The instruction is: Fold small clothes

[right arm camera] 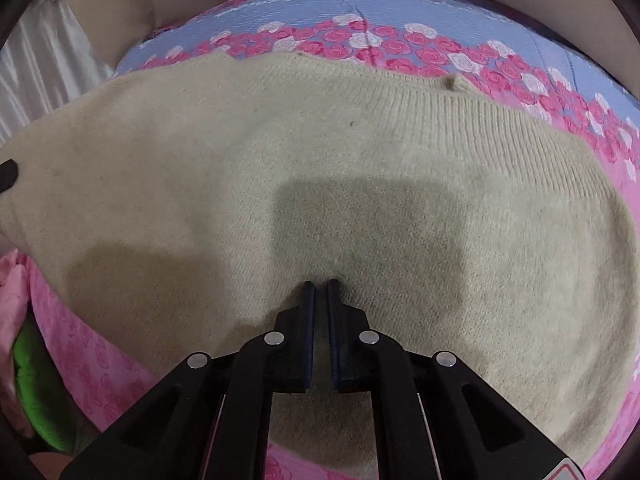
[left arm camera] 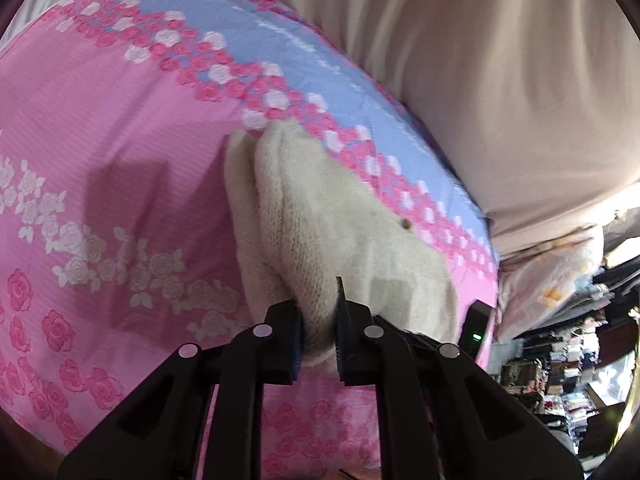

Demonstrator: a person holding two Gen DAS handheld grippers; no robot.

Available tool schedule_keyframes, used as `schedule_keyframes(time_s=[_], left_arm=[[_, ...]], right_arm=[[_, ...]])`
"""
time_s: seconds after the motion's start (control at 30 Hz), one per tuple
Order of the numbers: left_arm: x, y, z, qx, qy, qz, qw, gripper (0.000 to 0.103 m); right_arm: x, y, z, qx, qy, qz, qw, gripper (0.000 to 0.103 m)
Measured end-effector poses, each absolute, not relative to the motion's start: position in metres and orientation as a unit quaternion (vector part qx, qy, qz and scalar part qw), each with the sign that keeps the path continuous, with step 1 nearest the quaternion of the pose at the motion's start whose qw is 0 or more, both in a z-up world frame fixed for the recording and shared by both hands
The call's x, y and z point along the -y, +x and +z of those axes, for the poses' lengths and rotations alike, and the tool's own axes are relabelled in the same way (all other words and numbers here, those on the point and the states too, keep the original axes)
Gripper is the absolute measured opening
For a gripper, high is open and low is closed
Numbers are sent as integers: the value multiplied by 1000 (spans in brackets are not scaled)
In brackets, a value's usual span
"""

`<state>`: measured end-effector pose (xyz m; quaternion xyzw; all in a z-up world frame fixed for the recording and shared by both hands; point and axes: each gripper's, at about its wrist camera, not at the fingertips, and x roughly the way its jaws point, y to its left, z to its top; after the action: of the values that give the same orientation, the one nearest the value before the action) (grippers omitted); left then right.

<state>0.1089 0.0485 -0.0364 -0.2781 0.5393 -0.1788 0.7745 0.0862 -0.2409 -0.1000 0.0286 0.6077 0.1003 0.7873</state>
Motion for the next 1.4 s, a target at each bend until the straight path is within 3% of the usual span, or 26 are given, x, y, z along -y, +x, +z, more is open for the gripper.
schedule_keyframes(time_s=[0.17,0.43,0.67,0.8,0.83,0.87,0.9,0.93,1.0,1.1,1.4], left_arm=[[10,111,-4,-526,-214,-268,778,10],[167,86,29,-524,-81,-429,731,10],[271,55,-28,-571,16,-475,669,10],[286,49,-69,-617,28,-445,649,11],[287,48,-73,-624,34,-438,647,14],[287,45,-72,-627,39,-433,646,17],[286,42,-69,-628,39,-431,647,29],[283,39,-61,-626,36,-428,651,48],[274,37,-43,-607,33,-422,673,76],[258,36,-16,-567,54,-399,719,81],[201,54,-6,-550,87,-280,782,81]], right_arm=[[259,84,-95,-601,93,97,788,5],[361,39,-62,-545,206,12,812,9],[451,-14,-67,-523,288,-58,800,12],[477,-32,-64,-510,337,-62,789,13],[479,-34,-62,-507,356,-54,783,16],[478,-34,-60,-502,374,-47,778,28],[476,-33,-56,-496,386,-41,777,45],[478,-28,-52,-491,389,-33,779,50],[467,-17,-41,-489,383,-10,784,60],[449,11,-40,-508,375,29,775,71],[384,67,-69,-594,279,20,754,72]])
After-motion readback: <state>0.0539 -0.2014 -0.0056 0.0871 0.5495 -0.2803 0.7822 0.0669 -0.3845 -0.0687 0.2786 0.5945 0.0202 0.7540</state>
